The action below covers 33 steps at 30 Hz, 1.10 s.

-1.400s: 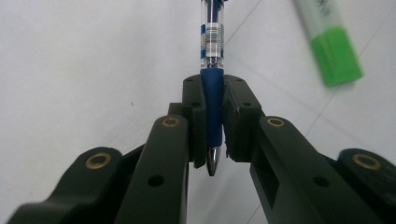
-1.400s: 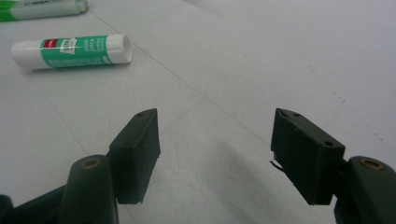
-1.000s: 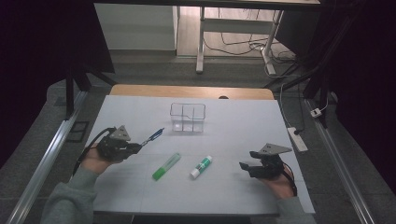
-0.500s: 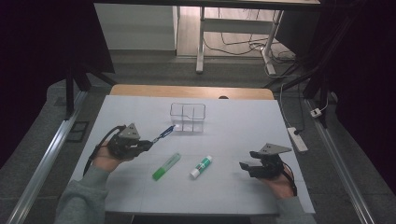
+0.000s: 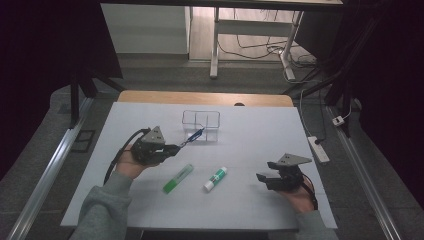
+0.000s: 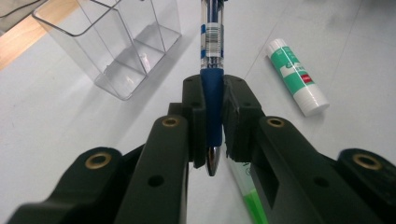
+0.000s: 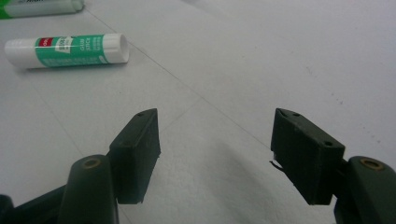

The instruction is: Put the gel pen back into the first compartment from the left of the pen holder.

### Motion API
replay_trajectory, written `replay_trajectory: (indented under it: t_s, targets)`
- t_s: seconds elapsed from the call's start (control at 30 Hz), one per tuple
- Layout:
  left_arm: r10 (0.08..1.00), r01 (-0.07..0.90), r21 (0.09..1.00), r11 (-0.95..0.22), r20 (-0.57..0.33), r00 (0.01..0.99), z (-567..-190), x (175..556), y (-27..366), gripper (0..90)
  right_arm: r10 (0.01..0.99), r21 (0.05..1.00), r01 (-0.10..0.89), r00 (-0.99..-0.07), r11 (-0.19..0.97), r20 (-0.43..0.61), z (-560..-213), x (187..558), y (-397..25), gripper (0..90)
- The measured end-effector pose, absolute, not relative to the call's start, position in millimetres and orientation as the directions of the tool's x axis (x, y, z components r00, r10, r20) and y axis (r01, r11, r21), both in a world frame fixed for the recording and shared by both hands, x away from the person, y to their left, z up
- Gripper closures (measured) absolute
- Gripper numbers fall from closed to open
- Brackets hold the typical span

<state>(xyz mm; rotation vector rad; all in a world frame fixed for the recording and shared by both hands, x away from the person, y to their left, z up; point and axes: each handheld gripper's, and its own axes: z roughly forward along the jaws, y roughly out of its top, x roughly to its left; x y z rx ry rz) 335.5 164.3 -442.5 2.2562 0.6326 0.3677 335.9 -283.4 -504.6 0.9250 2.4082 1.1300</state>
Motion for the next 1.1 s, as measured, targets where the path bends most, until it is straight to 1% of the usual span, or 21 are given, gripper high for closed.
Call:
replay_trajectory:
  t_s: [0.27, 0.43, 0.6, 0.77, 0.93, 1.1]
  targets:
    - [0.538, 0.309, 0.749, -0.587, 0.075, 0.839, -442, 330, 159, 79.0, 0.668, 0.773, 0.406, -0.744, 0.487, -0.03, -504, 336, -280, 32.4]
    - [0.523, 0.303, 0.742, -0.598, 0.075, 0.849, -446, 329, 151, 79.1, 0.658, 0.776, 0.392, -0.752, 0.494, -0.04, -504, 336, -276, 32.4]
    - [0.505, 0.277, 0.736, -0.618, 0.102, 0.857, -449, 326, 142, 79.0, 0.654, 0.778, 0.385, -0.756, 0.496, -0.043, -503, 336, -274, 32.4]
    - [0.495, 0.271, 0.731, -0.626, 0.103, 0.863, -451, 324, 136, 79.0, 0.649, 0.787, 0.373, -0.759, 0.492, -0.046, -501, 335, -272, 32.4]
    - [0.476, 0.255, 0.724, -0.641, 0.115, 0.872, -454, 323, 131, 79.0, 0.635, 0.81, 0.357, -0.772, 0.465, -0.024, -497, 333, -267, 32.4]
    - [0.458, 0.244, 0.712, -0.658, 0.121, 0.881, -457, 323, 125, 79.0, 0.631, 0.804, 0.349, -0.775, 0.482, -0.041, -497, 332, -263, 32.3]
